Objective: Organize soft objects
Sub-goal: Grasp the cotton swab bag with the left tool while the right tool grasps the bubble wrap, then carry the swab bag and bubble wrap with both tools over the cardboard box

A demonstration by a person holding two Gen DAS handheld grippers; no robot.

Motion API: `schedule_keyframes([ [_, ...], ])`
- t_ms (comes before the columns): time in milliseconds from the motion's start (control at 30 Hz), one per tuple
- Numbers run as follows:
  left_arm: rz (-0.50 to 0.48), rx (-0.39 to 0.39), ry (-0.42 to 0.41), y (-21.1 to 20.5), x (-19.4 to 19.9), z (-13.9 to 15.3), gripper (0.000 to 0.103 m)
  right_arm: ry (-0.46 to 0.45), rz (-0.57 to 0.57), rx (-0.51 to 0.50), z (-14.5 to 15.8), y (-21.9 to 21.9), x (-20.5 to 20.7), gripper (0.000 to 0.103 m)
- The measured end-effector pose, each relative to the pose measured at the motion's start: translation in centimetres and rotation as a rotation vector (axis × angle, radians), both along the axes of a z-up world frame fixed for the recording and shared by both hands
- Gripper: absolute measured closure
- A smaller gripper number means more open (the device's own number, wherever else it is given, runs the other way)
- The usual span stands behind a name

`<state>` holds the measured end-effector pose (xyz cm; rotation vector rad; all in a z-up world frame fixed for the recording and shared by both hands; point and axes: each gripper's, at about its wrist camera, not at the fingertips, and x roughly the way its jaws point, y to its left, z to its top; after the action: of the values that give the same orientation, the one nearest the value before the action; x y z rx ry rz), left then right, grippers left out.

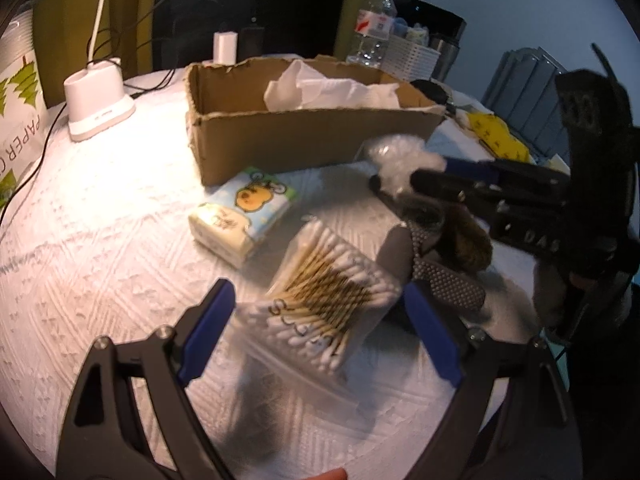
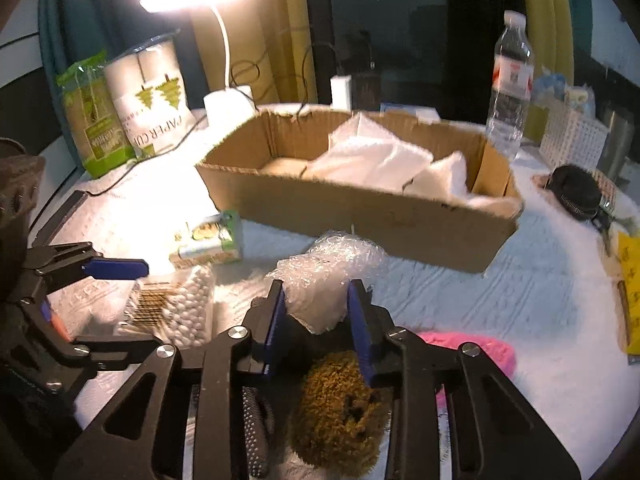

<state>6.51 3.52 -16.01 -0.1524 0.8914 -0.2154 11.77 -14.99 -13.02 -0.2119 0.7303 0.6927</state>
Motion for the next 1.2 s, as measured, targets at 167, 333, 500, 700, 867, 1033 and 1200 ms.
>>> schedule_keyframes([
  [167,-0.047,0.031,-0.009,-0.5,-0.2,0.0,0.015,-0.039,-0.038,0.031,1.9,-1.6,-0.3,0.070],
  [333,-0.066,0.154,0.019,-1.4,0.1,-1.6,0.016,-0.057,-0.074,0.046,2.8,-3.4,-0.4,0.070],
  [500,-0.062,0.168,0.002,-1.4,-0.2,-1.6,0.039,-0.063,-0.095,0.056,3.0,-4.6,-0.8,0.070],
  [700,-0.058,0.150,-0.023,-1.3,-0.7,-0.8,0.048,-0.088,-0.110,0.070,3.9,-5.5,-1.3,0.070],
  [867,-0.031,0.108,-0.063,-0.8,-1.2,1.0,0.048,-0.106,-0.108,0.076,4.6,-5.7,-1.4,0.070],
  [1033,-0.004,0.098,-0.101,-0.4,-1.0,2.7,0.048,-0.116,-0.106,0.081,5.1,-5.8,-1.3,0.070],
  [1200,0.020,0.092,-0.125,0.1,-0.3,3.6,0.048,-0.117,-0.088,0.086,5.4,-5.4,-1.0,0.070],
])
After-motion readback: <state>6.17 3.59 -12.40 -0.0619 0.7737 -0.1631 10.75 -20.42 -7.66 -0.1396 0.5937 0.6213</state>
